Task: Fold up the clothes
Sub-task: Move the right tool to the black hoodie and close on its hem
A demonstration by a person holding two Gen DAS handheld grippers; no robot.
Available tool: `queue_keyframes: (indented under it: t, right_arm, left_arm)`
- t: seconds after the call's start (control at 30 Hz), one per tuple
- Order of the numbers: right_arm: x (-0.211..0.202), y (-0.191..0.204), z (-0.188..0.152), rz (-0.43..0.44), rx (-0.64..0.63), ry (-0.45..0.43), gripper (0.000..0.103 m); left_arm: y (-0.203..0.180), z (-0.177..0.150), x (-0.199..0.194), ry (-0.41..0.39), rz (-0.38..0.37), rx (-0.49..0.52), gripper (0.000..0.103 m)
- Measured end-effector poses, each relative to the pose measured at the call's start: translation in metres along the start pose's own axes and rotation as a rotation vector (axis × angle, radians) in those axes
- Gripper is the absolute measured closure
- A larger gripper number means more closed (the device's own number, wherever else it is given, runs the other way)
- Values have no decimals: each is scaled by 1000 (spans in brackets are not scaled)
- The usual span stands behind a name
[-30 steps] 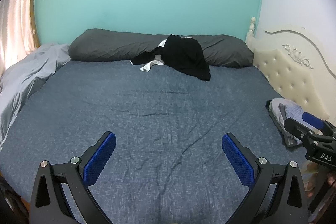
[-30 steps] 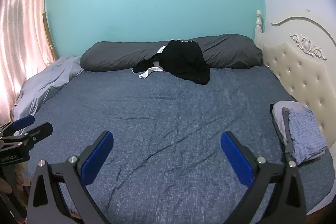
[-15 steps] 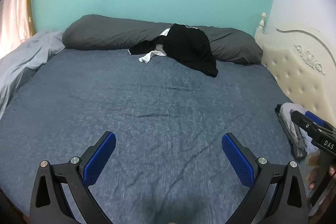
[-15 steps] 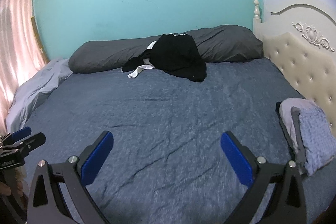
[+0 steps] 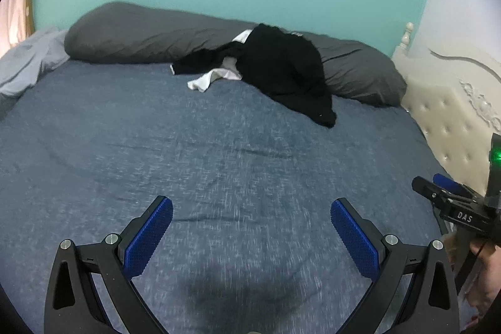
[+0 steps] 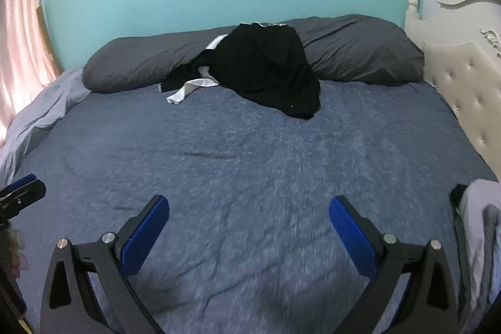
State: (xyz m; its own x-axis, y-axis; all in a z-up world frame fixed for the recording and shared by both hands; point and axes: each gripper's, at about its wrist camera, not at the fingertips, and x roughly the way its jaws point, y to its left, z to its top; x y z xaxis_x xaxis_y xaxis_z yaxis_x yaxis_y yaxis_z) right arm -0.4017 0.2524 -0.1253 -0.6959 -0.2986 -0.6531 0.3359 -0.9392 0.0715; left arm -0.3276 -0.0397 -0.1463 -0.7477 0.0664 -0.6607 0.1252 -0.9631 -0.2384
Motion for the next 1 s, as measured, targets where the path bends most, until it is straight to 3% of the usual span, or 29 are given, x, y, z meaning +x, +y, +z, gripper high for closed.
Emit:
queue_keyframes:
  t: [0.47, 1.0]
  right_arm:
    - [112, -42, 61, -9, 16, 99, 4]
    - [220, -73, 127, -79, 21, 128, 5]
  left_arm:
    - [25, 31, 56, 41, 54, -40, 0]
    - [38, 62, 132, 123, 88, -61, 0]
